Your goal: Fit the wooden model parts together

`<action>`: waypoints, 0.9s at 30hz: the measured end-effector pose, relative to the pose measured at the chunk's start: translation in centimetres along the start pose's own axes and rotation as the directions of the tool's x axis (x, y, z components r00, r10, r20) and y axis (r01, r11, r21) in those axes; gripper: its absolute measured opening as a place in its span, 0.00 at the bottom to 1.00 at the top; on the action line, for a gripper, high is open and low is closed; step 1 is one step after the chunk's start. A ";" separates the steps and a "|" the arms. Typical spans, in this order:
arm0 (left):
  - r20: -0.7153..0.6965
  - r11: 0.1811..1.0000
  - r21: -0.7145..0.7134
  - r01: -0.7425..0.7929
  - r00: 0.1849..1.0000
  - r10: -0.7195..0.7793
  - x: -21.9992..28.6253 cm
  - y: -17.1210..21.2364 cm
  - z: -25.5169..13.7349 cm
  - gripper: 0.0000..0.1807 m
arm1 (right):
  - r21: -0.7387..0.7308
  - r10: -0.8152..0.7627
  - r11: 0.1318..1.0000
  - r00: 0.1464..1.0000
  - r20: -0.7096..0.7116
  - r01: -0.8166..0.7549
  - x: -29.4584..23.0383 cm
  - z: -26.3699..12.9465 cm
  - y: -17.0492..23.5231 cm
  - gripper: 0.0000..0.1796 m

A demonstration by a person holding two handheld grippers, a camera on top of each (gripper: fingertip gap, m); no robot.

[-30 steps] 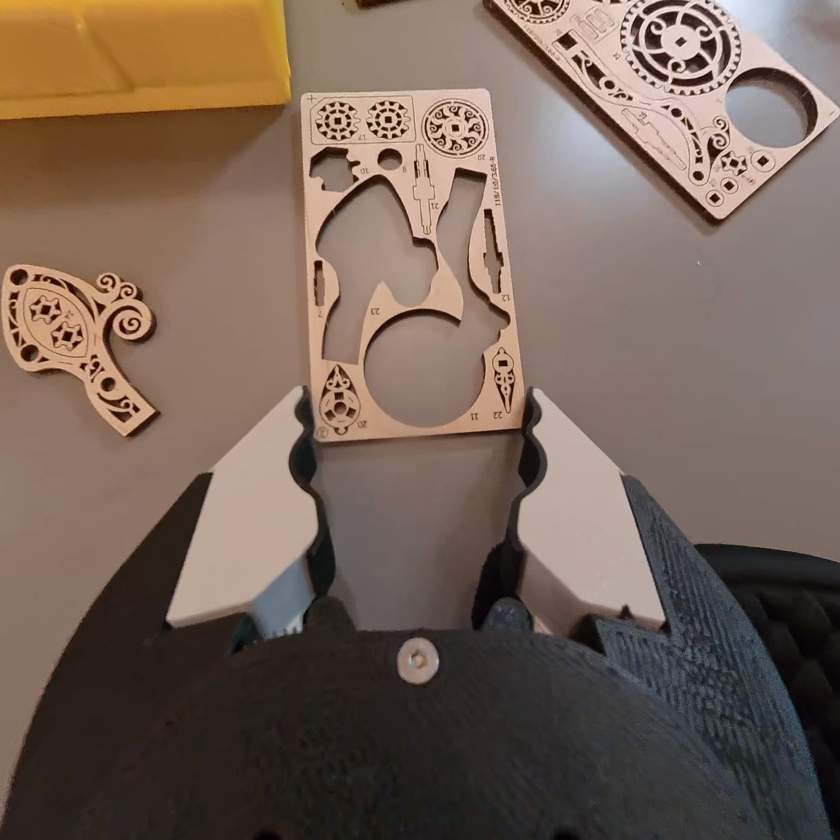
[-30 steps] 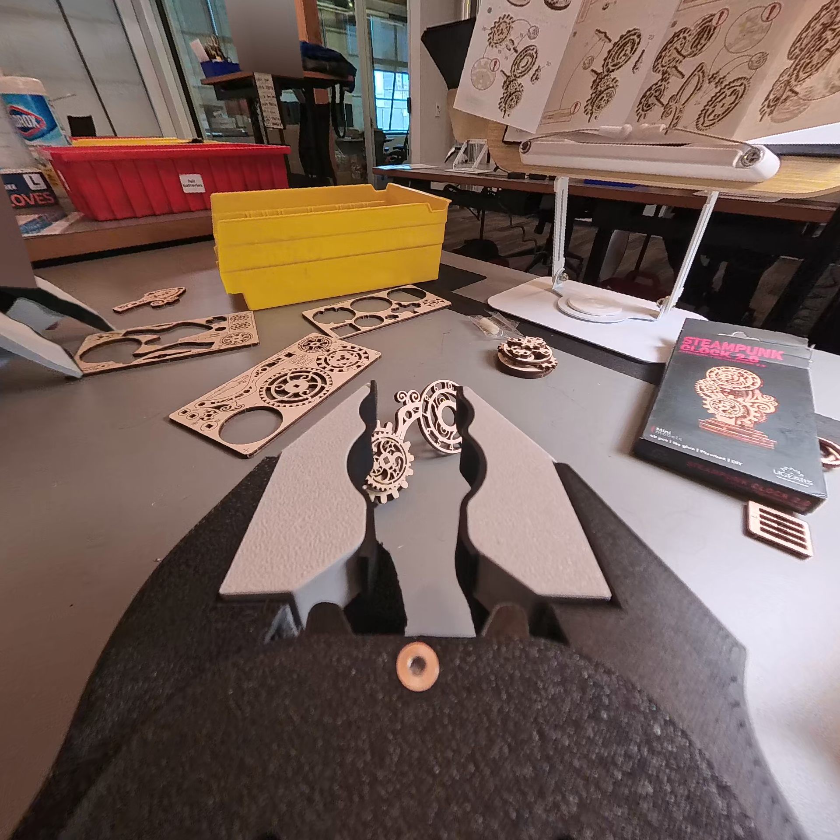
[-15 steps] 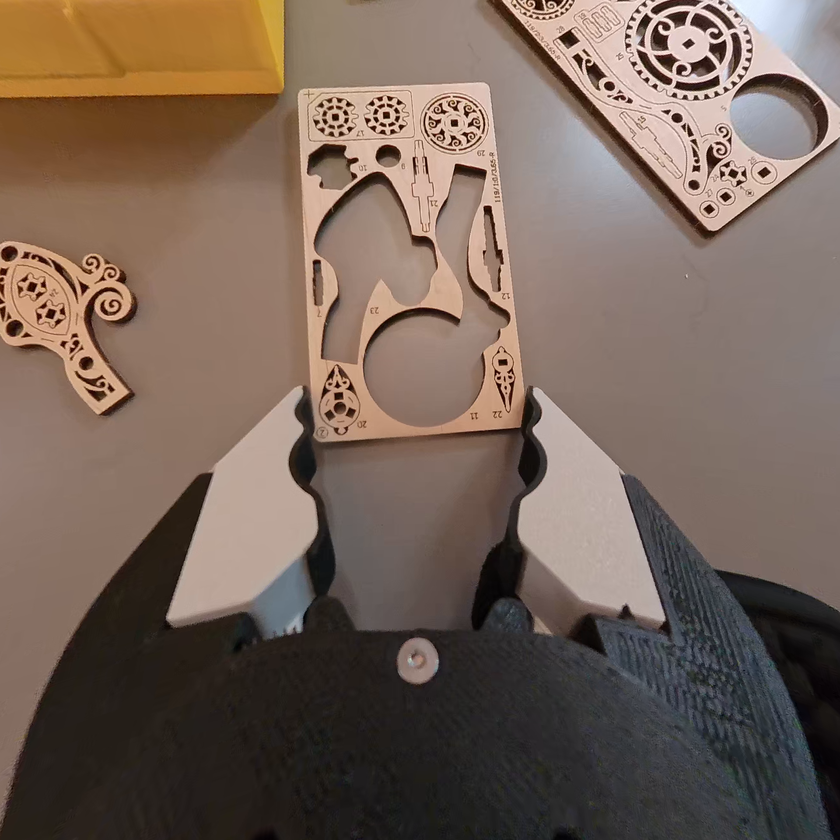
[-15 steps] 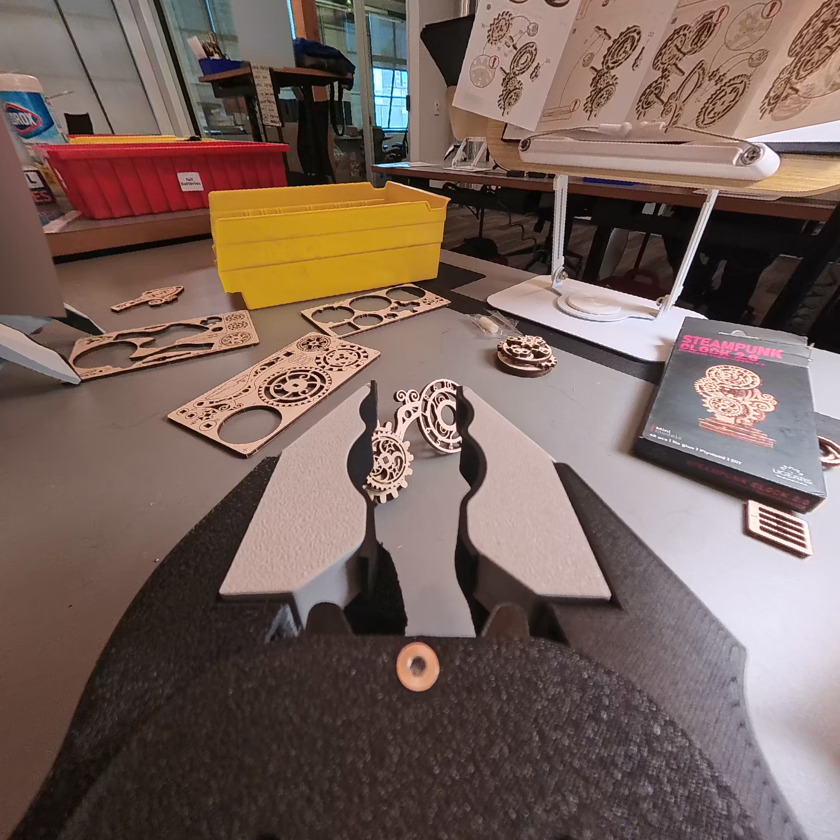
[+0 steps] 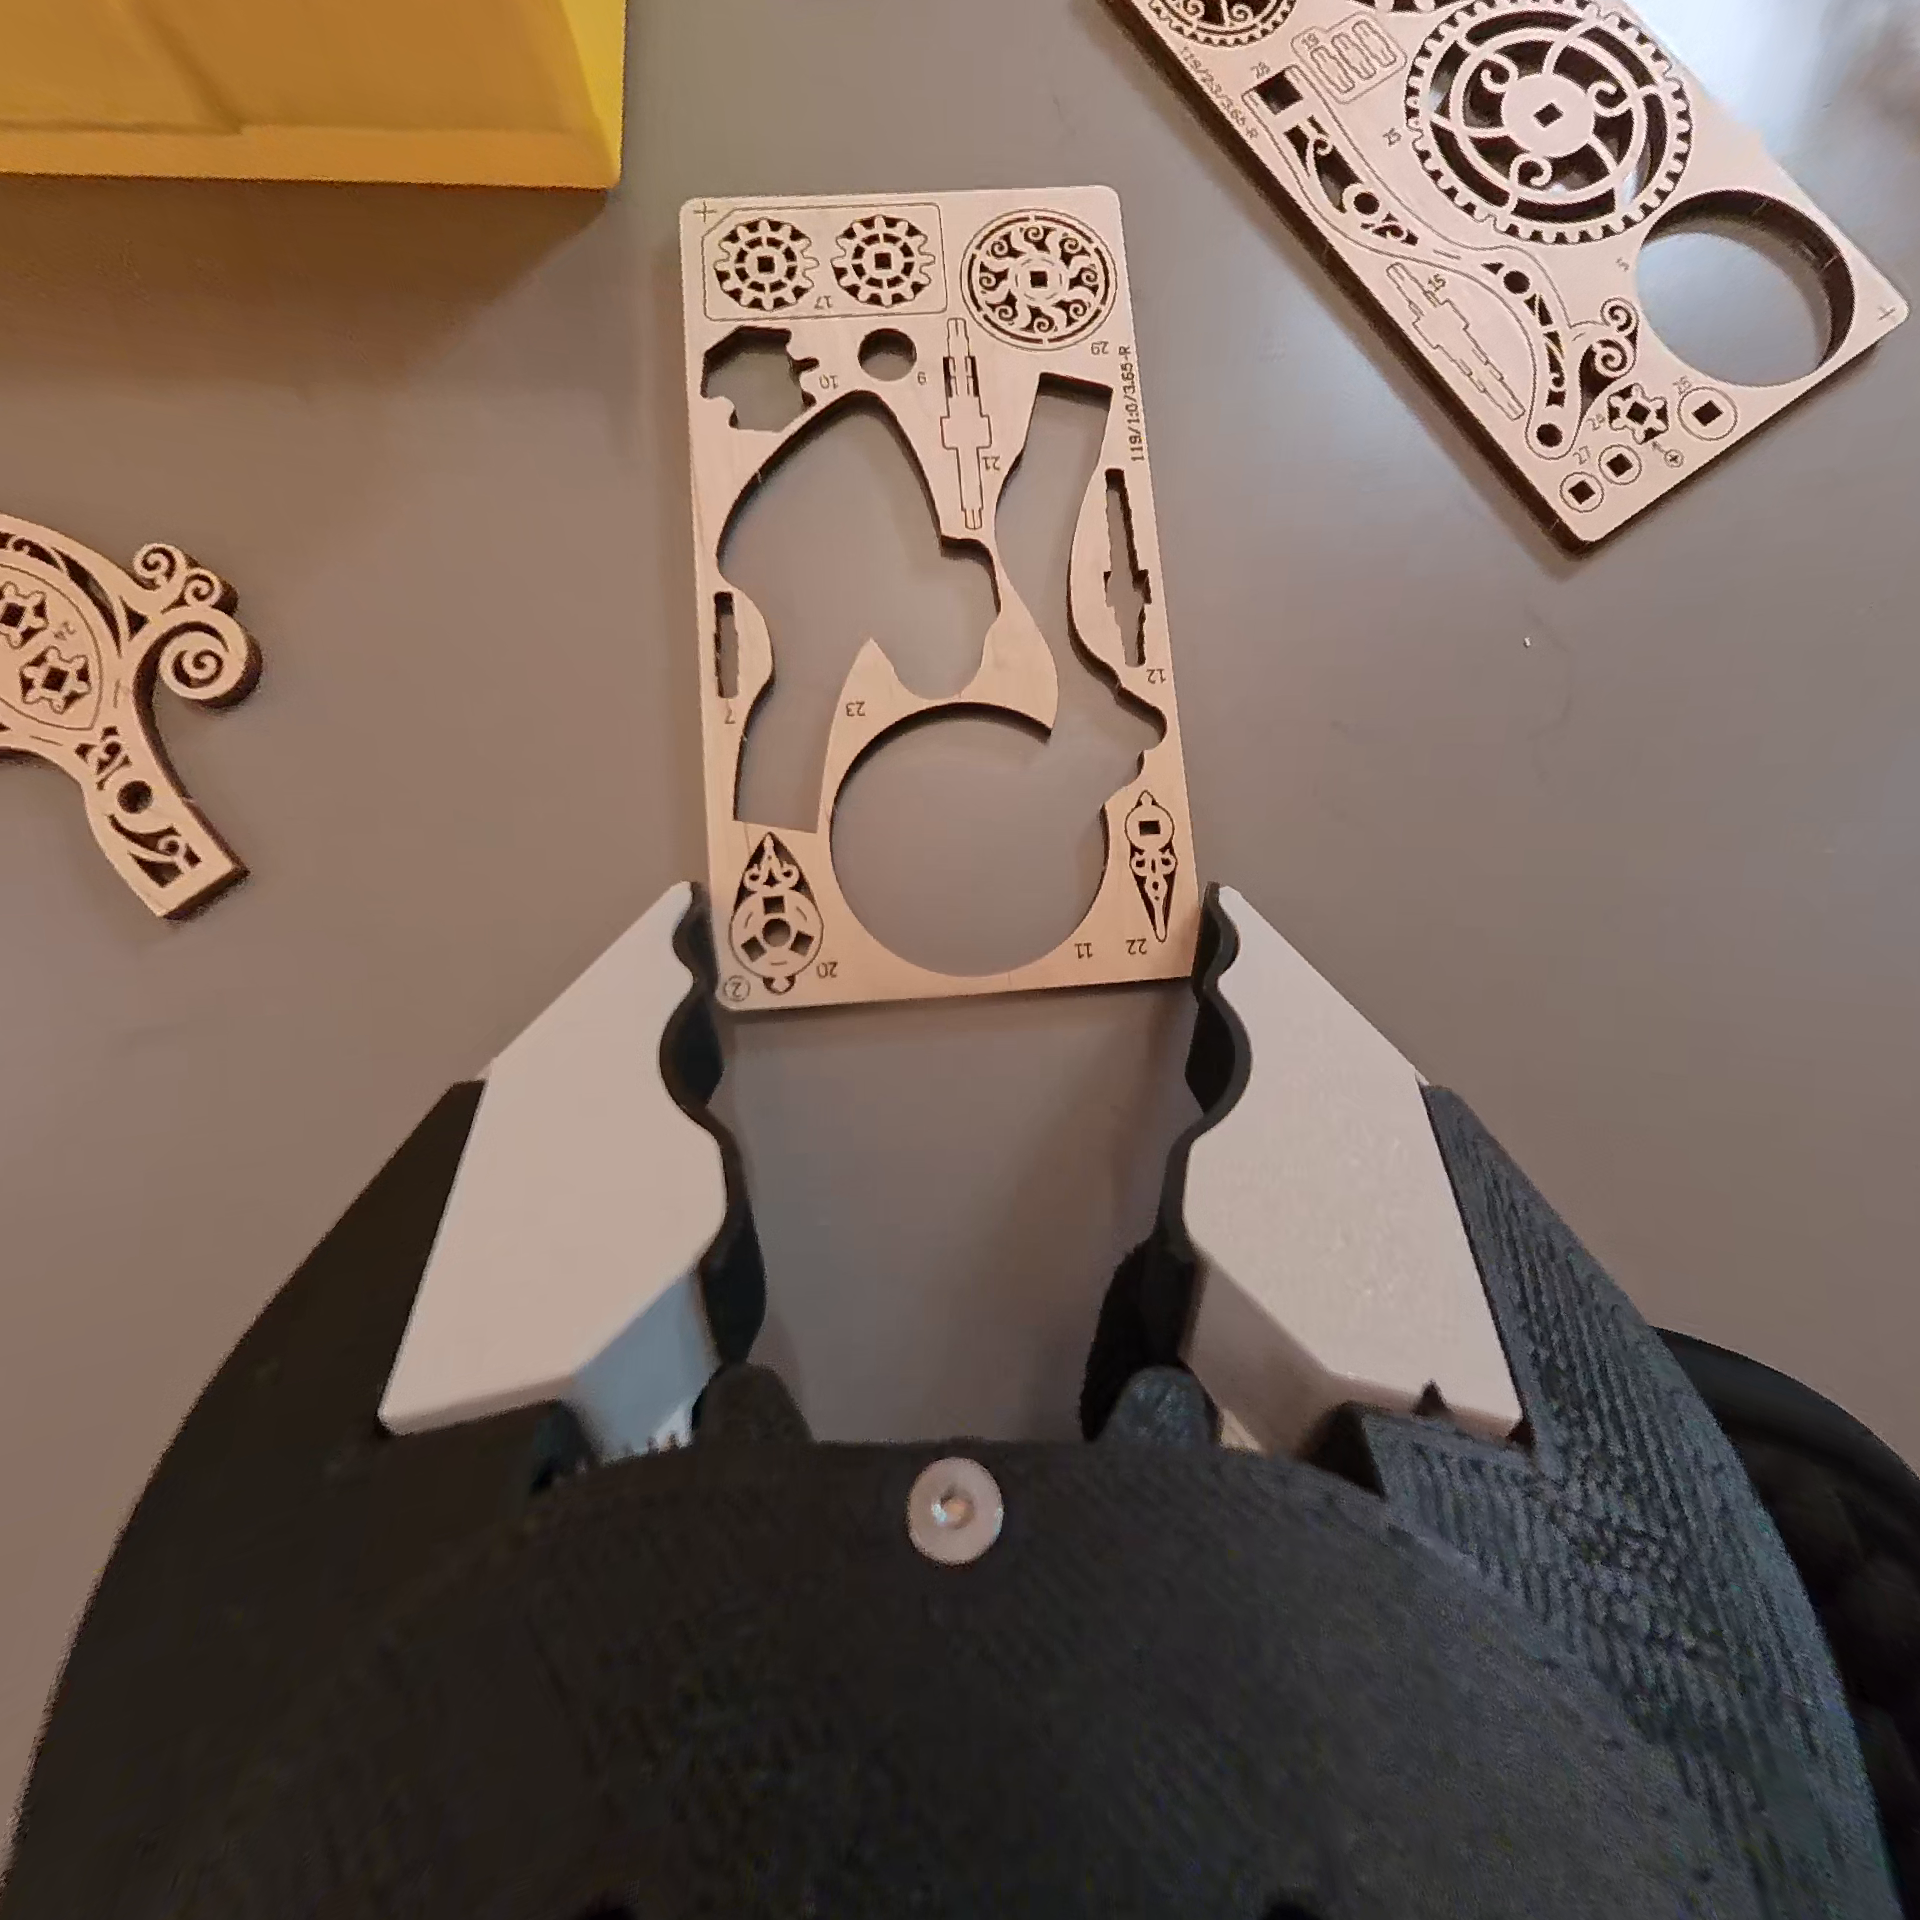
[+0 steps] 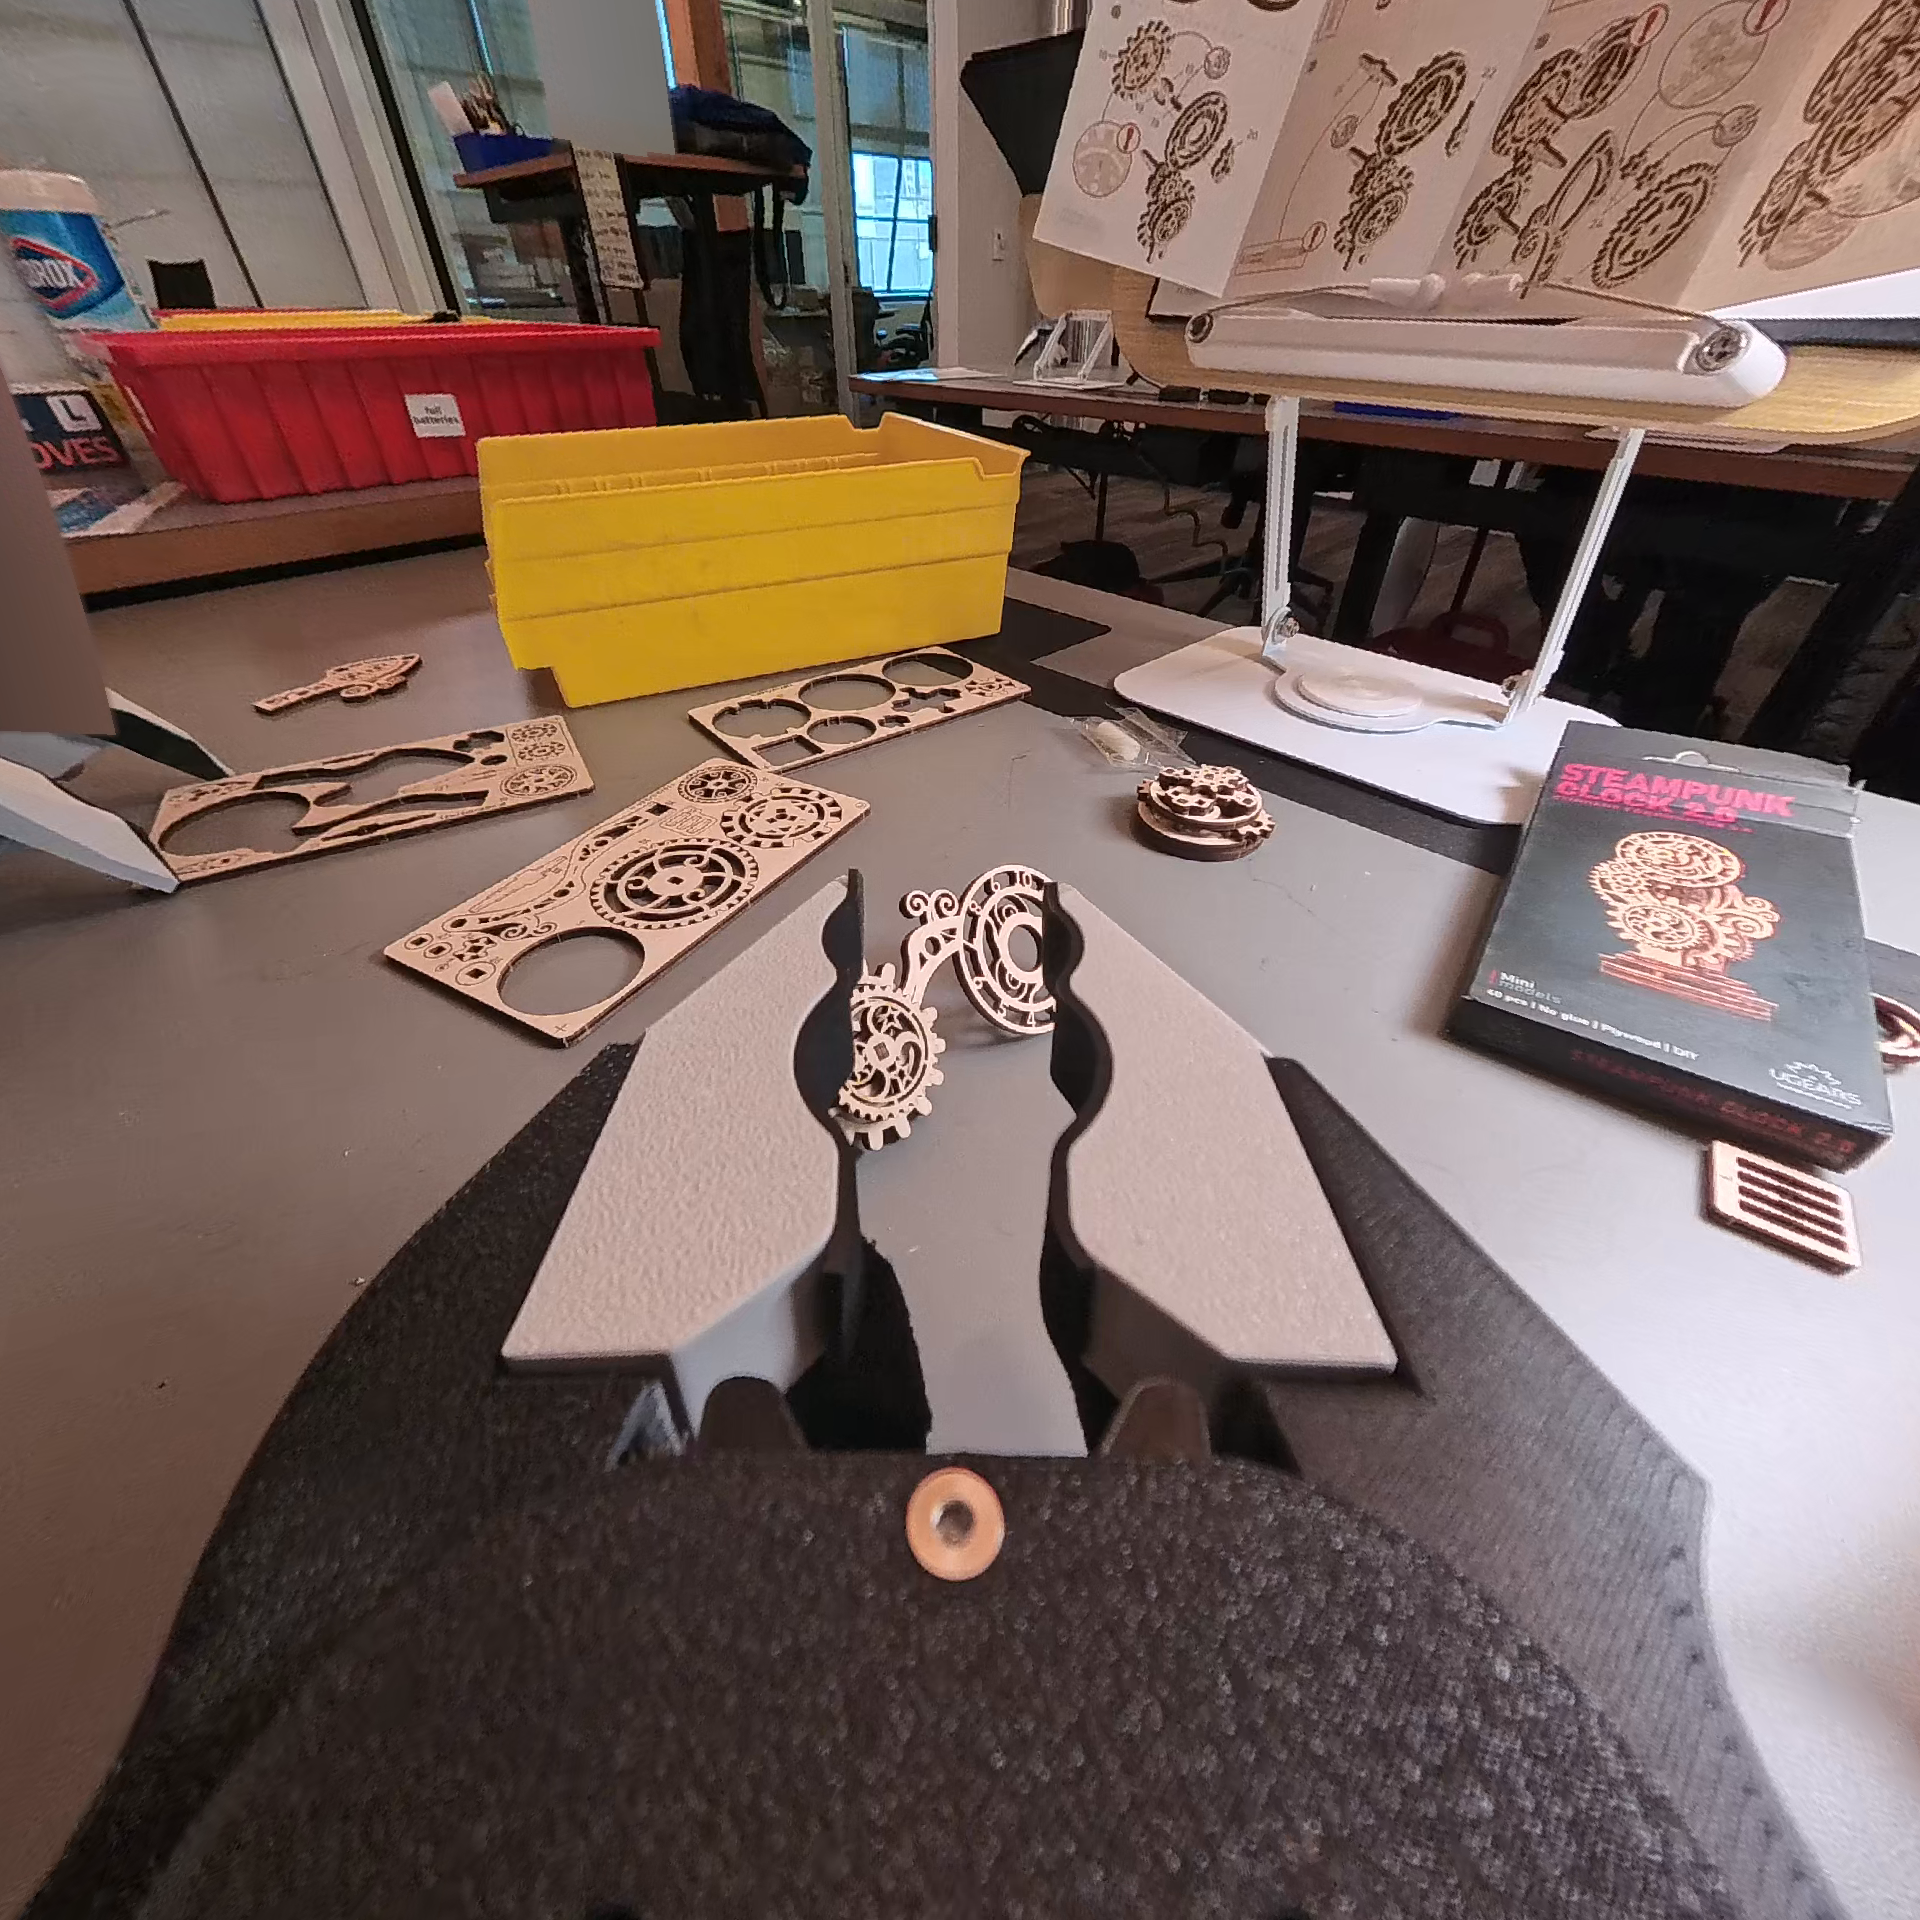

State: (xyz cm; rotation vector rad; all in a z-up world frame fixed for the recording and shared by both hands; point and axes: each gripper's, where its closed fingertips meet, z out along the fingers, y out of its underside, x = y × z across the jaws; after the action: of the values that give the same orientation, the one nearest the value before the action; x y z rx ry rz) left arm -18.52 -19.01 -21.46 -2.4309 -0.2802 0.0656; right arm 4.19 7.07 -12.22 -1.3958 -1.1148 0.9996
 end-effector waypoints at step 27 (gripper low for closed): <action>-0.058 0.997 -0.013 -0.075 0.996 0.074 0.5 0.7 -0.5 0.51 | 0.000 -0.011 1.000 1.000 0.006 0.011 -0.2 0.0 0.0 0.18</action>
State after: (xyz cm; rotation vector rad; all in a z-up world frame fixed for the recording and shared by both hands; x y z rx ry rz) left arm -17.85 -19.73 -21.49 -2.4532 -0.1646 0.0262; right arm 4.16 6.84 -12.22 -1.3866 -1.1261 0.9969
